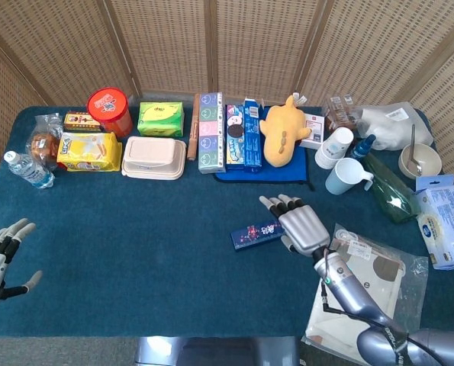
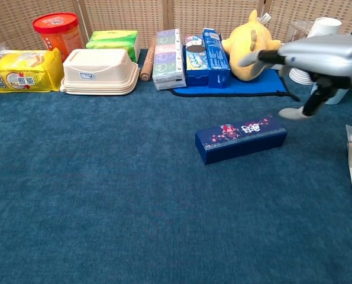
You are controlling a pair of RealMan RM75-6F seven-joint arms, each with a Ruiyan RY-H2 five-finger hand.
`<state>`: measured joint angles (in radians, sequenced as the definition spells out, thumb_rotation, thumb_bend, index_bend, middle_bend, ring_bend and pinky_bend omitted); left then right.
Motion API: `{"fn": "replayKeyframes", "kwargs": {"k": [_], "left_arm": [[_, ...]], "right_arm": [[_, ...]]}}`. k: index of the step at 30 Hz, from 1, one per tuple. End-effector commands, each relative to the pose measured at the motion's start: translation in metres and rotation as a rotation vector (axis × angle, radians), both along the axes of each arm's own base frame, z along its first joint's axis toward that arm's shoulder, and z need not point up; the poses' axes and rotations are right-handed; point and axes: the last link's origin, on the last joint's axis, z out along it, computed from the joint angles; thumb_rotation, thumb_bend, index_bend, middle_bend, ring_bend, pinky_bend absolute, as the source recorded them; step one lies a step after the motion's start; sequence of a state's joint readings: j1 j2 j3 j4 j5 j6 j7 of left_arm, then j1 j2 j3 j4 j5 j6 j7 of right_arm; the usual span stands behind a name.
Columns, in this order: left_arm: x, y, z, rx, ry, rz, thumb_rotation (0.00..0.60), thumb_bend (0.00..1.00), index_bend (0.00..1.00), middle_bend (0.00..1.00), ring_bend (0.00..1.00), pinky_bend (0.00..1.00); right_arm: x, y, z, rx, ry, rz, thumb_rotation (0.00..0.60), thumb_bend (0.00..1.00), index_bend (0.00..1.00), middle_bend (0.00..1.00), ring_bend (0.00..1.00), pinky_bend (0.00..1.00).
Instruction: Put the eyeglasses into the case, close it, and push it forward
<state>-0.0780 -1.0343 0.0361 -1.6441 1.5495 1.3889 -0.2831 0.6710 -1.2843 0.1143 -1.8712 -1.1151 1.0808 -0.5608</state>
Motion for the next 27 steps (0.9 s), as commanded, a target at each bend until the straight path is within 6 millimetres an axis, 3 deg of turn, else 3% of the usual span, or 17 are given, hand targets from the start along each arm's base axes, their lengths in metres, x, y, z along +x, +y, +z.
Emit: {"fn": "replayKeyframes", "kwargs": {"k": [1,9,14,20,27], "left_arm": [[0.002,-0.006,-0.011,-0.017,0.002,0.032,0.600,0.28,0.00,0.00,0.00,0.00],[0.004,-0.012,-0.020,-0.033,0.006,0.063,0.600,0.28,0.00,0.00,0.00,0.00],[0.005,-0.020,-0.019,-0.013,0.050,0.082,0.600,0.28,0.01,0.00,0.00,0.00],[0.013,-0.025,-0.020,0.014,0.073,0.066,0.600,0.28,0.01,0.00,0.00,0.00],[0.022,-0.028,-0.022,0.010,0.079,0.039,0.600,0.28,0.02,0.00,0.00,0.00]], "right_arm": [[-0.021,0.024,0.018,-0.078,-0.041,-0.028,0.600,0.33,0.11,0.21,0.15,0.24],[-0.058,0.058,0.040,-0.251,0.005,-0.048,0.600,0.32,0.24,0.23,0.18,0.23],[-0.094,0.103,0.058,-0.376,0.021,-0.165,0.600,0.33,0.24,0.23,0.18,0.19],[-0.116,0.131,0.068,-0.419,0.017,-0.251,0.600,0.32,0.24,0.23,0.18,0.17],[-0.123,0.142,0.075,-0.443,0.008,-0.259,0.600,0.33,0.24,0.23,0.18,0.17]]}}
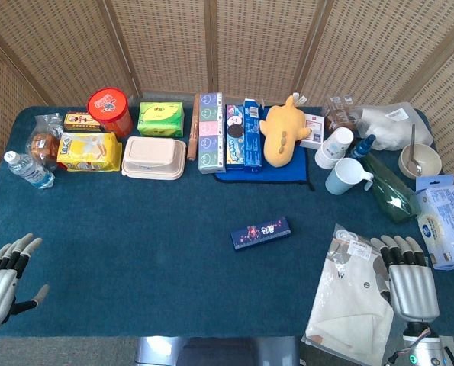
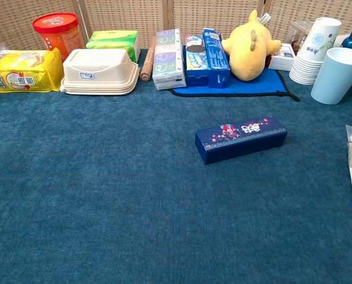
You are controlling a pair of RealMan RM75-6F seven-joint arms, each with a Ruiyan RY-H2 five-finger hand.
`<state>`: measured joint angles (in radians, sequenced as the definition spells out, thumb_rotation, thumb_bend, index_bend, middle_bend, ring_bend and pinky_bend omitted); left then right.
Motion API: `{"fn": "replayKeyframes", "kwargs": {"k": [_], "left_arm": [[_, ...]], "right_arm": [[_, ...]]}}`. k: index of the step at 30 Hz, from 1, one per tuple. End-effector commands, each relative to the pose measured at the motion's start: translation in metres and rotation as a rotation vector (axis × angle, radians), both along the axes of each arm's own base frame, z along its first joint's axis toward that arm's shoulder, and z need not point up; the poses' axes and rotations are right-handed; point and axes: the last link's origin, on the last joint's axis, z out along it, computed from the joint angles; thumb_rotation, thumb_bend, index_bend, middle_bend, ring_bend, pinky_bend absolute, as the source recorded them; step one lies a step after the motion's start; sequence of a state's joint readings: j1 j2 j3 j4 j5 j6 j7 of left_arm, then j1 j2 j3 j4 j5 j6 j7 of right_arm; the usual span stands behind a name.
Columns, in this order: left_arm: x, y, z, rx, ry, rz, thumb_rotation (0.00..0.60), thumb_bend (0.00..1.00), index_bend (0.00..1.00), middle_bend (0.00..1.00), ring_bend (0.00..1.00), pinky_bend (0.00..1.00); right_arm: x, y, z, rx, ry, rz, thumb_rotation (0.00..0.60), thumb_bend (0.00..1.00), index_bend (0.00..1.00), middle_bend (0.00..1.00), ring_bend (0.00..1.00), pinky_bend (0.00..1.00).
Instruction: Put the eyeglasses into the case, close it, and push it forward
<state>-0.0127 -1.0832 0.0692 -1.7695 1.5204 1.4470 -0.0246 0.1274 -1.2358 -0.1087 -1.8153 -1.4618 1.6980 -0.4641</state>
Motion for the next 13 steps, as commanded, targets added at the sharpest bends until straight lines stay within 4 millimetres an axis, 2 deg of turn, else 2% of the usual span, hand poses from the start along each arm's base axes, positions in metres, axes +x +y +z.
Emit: {"fn": "replayKeyframes", "kwargs": {"k": [1,13], "left_arm": [[0.0048,0.0002,-0.0007,-0.002,-0.003,-0.015,0.600,0.28,0.02,0.00,0.00,0.00],[0.0112,0.0000,0.0061,0.019,0.008,-0.044,0.600,0.28,0.02,0.00,0.00,0.00]], "right_arm": [[-0.0013,0.0008,0.0026,-0.007,-0.003,0.008,0.600,0.32,0.24,0.23,0.17,0.17],[-0.0042,-0.0005,-0.0021,0.012,-0.036,0.014,0.600,0.33,0.22,0.23,0.17,0.17]]}}
